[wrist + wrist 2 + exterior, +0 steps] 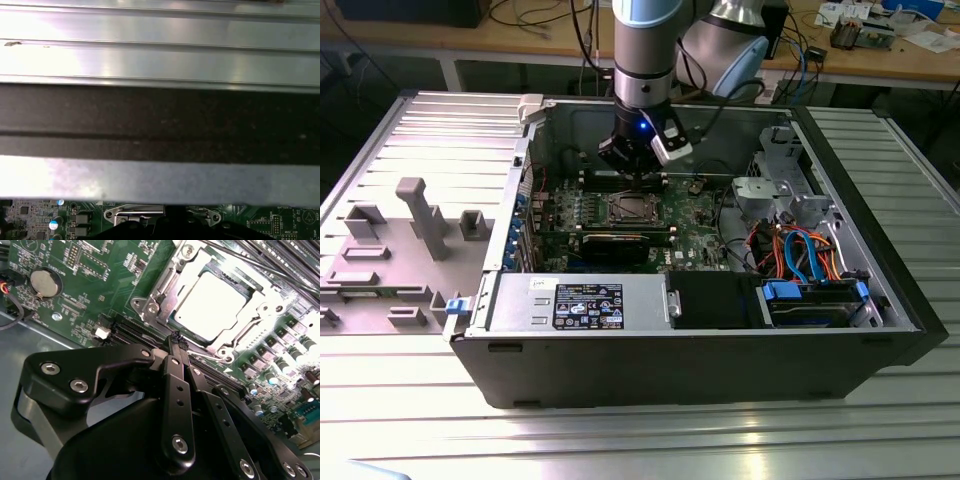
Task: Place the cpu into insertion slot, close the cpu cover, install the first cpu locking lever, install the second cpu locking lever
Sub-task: 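Install the first cpu locking lever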
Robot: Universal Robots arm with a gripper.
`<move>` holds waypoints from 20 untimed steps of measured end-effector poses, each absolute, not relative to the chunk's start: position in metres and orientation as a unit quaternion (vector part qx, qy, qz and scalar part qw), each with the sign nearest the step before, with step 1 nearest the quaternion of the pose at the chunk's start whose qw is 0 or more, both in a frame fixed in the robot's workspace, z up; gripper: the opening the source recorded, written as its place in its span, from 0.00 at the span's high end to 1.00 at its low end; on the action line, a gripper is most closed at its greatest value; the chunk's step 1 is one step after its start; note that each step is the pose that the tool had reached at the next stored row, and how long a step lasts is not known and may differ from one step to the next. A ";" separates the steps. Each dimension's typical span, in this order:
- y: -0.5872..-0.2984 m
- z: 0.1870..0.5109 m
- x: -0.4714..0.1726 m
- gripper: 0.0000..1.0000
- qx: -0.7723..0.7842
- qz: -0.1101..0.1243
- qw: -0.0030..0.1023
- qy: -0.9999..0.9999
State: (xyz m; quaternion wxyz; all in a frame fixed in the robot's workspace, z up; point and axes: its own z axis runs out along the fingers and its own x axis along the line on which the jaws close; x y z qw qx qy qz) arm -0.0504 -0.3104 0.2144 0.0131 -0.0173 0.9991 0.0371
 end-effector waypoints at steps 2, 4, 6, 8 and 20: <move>-0.310 0.214 -0.052 0.89 -0.017 0.037 0.013 0.999; -0.310 0.215 -0.053 0.89 -0.017 0.037 0.013 0.999; -0.310 0.215 -0.054 0.89 -0.017 0.037 0.014 0.999; -0.309 0.215 -0.054 0.89 -0.017 0.037 0.014 0.999; -0.306 0.215 -0.044 0.89 -0.017 0.037 0.014 0.999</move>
